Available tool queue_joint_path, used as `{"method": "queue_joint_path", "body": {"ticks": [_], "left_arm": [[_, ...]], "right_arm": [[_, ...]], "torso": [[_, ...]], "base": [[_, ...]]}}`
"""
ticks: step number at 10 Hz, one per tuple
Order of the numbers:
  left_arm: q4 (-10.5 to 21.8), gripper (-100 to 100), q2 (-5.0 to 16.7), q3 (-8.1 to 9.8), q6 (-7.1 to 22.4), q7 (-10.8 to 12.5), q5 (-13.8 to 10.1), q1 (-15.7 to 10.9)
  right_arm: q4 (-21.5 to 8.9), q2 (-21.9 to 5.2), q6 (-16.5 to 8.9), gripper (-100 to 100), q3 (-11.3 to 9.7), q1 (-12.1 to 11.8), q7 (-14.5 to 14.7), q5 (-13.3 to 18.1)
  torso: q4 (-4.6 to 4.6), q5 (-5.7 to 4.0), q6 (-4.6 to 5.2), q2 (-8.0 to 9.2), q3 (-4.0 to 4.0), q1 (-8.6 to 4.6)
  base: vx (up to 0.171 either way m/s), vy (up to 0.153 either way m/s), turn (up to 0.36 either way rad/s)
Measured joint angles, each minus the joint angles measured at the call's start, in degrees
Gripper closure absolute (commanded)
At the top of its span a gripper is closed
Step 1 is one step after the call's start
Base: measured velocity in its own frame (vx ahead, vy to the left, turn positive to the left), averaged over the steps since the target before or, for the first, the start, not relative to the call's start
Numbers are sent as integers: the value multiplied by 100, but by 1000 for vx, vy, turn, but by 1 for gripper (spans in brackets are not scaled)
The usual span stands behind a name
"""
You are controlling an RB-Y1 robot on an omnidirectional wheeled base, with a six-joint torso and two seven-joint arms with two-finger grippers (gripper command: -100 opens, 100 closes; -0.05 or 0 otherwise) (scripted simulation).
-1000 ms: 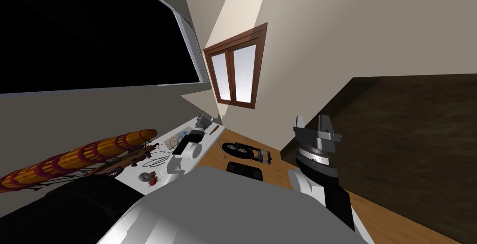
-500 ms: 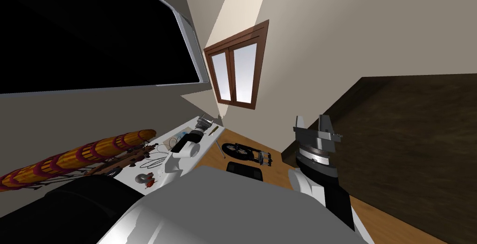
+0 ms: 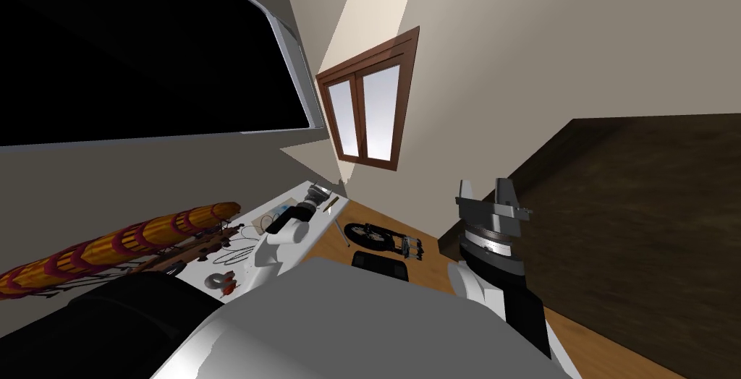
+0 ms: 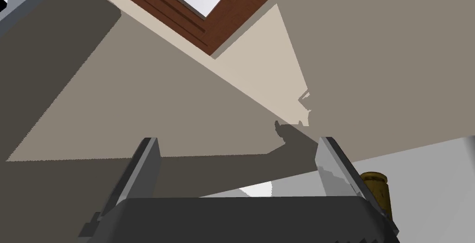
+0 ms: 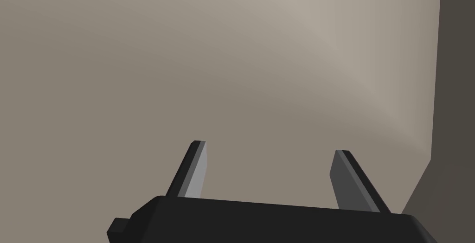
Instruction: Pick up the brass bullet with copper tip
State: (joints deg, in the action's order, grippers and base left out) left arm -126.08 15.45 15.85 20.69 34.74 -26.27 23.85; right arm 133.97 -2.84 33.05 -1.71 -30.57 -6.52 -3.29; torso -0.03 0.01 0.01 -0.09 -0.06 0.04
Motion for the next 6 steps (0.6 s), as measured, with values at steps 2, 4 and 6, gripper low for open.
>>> {"method": "queue_joint_path", "body": {"ticks": [2,4,6], "left_arm": [[88,-100,66,63,295,170,-145,-33],[106,-100,86,95,554,267,-206,-45],[187,-100,125,134,847,408,-307,-100]], "right_arm": [[0,0,0,0,0,0,0,0],[0,0,0,0,0,0,0,0],[0,0,0,0,0,0,0,0]], "torso": [[-1,0,0,-2,-1,1],[0,0,1,2,1,-2],[0,0,1,1,0,1]], "base": [[31,-1,11],[18,-3,3],[23,3,1]]}}
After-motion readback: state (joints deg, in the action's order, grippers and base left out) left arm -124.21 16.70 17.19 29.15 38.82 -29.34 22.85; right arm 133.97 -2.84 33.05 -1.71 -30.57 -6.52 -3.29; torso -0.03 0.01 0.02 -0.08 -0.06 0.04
